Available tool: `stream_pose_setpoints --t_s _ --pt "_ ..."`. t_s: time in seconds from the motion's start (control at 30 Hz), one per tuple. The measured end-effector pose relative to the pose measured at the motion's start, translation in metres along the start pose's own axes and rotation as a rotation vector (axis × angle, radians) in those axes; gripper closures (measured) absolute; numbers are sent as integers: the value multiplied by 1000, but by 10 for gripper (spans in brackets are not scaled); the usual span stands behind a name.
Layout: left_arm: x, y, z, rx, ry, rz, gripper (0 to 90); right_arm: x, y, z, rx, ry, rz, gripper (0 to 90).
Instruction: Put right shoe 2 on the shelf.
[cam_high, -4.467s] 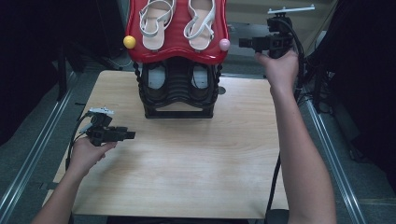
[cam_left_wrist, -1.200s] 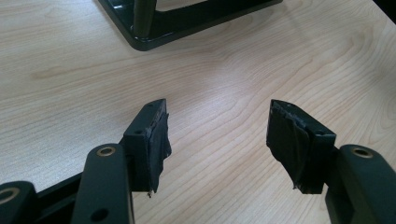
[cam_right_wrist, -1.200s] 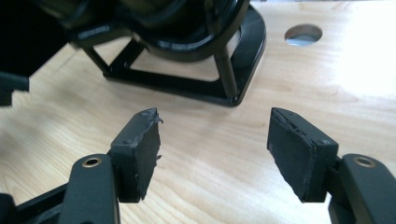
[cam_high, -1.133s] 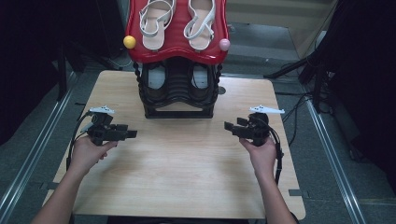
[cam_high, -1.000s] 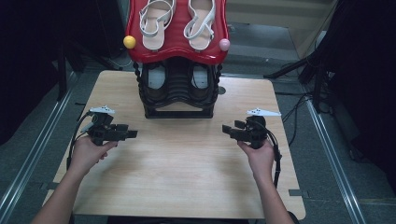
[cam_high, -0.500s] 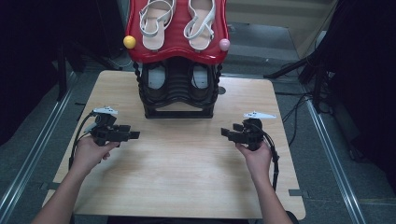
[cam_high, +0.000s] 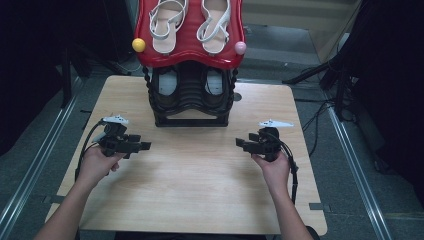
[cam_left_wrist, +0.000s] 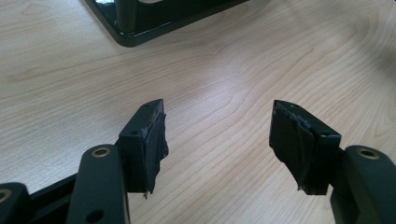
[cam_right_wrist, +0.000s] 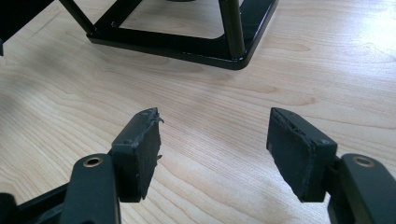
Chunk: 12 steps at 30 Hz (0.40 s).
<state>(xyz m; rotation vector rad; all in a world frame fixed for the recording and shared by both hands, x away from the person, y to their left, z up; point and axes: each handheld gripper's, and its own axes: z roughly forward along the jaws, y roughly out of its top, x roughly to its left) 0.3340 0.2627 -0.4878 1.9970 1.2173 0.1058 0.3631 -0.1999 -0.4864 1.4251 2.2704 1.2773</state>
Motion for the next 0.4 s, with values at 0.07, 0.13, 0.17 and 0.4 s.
stream_pose_setpoints --t_s 0.07,0.13,0.17,0.4 --pt "0 0 1 4 -4 1 366 0 0 0 2 0 -2 355" --pt "0 0 2 8 -3 7 365 0 0 1 2 -1 -7 353" --pt "-1 0 2 11 -4 8 363 1 0 1 7 -1 -9 352" --pt "-2 0 6 15 -16 8 319 3 -1 6 18 -13 -37 322"
